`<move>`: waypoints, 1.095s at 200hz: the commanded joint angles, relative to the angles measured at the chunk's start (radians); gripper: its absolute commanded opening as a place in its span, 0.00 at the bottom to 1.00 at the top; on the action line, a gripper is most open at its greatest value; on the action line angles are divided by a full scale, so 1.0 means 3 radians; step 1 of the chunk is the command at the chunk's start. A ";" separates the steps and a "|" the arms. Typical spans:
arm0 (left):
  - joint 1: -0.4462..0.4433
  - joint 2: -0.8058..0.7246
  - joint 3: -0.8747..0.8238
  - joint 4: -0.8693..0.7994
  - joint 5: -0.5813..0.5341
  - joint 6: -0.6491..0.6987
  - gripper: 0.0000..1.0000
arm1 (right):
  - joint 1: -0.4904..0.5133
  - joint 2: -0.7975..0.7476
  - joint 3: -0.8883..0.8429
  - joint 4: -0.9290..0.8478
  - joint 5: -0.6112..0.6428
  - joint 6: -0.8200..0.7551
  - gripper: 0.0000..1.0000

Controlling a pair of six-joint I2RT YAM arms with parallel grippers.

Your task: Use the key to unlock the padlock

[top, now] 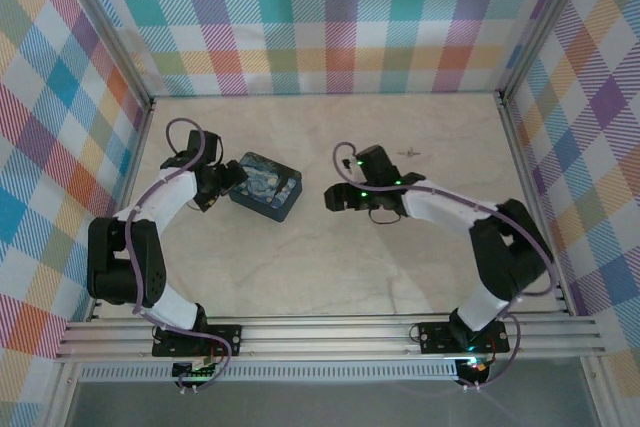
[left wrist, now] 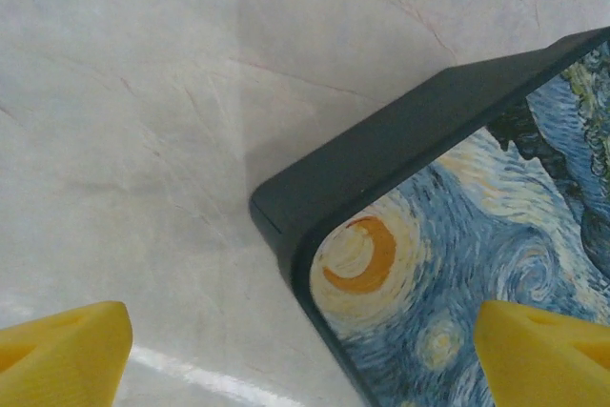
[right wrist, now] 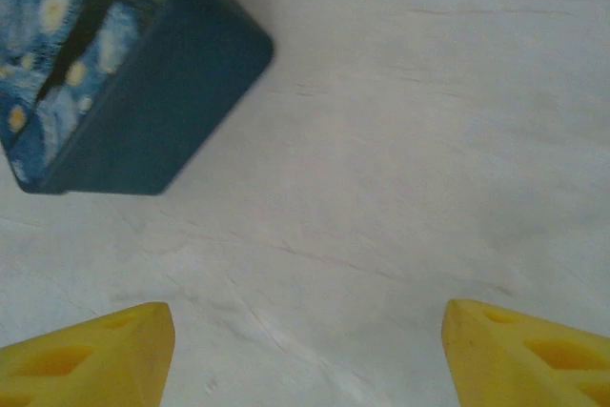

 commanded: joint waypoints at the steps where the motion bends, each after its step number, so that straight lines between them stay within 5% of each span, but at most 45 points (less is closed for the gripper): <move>1: 0.0009 0.0097 -0.0010 0.0438 0.0297 -0.0169 0.92 | 0.0169 0.0237 0.0307 0.0350 0.0041 0.0192 0.70; 47: 0.0013 0.0201 0.0063 0.0478 0.0419 -0.0099 0.91 | 0.0243 0.0780 0.0773 0.0745 0.0156 0.0188 0.73; 118: -0.0005 0.0233 0.0100 0.0448 0.0527 -0.0073 0.90 | 0.0233 0.1456 0.1602 0.0484 0.0146 -0.0312 0.77; 157: -0.0017 0.0420 0.0299 0.0446 0.0570 -0.0053 0.88 | 0.0315 0.1327 0.1351 0.0747 -0.0591 -0.0524 0.61; 219: -0.0293 0.0927 0.0960 0.0299 0.0712 0.0166 0.88 | 0.0714 0.0859 0.0721 0.1125 -0.0963 -0.0378 0.62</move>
